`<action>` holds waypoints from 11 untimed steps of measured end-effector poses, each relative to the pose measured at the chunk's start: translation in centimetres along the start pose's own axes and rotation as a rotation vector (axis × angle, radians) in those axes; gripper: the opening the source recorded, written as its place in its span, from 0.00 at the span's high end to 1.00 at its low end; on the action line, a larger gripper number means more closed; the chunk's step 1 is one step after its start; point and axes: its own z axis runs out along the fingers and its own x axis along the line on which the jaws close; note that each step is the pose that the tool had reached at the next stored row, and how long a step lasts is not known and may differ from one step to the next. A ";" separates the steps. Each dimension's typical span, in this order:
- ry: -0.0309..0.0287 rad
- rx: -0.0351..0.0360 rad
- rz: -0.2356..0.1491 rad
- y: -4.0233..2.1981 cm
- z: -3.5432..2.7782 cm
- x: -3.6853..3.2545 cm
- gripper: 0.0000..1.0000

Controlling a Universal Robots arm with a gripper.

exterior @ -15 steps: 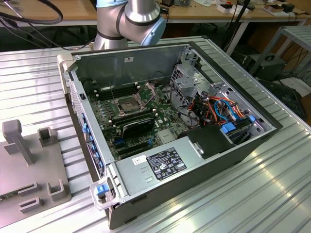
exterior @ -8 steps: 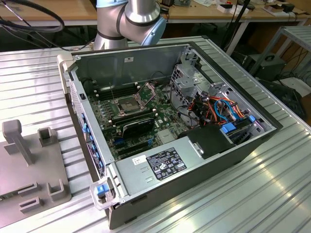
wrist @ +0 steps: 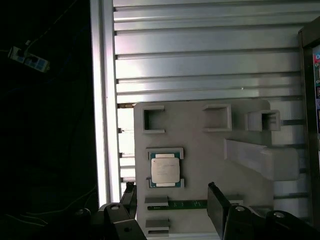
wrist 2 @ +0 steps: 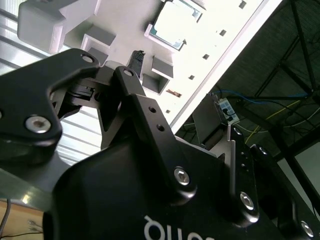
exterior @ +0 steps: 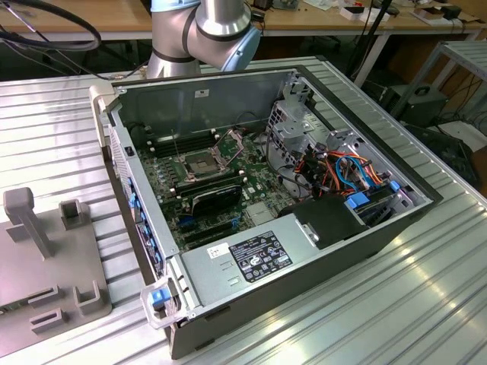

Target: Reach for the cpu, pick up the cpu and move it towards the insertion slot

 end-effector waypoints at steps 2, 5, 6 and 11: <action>-0.0001 0.0000 0.000 0.00 0.04 0.00 0.33; -0.0001 -0.0002 0.000 -0.01 0.19 0.00 0.33; -0.0001 -0.0001 0.000 -0.02 0.31 0.00 0.33; -0.0001 -0.0002 0.000 -0.19 0.90 0.00 0.33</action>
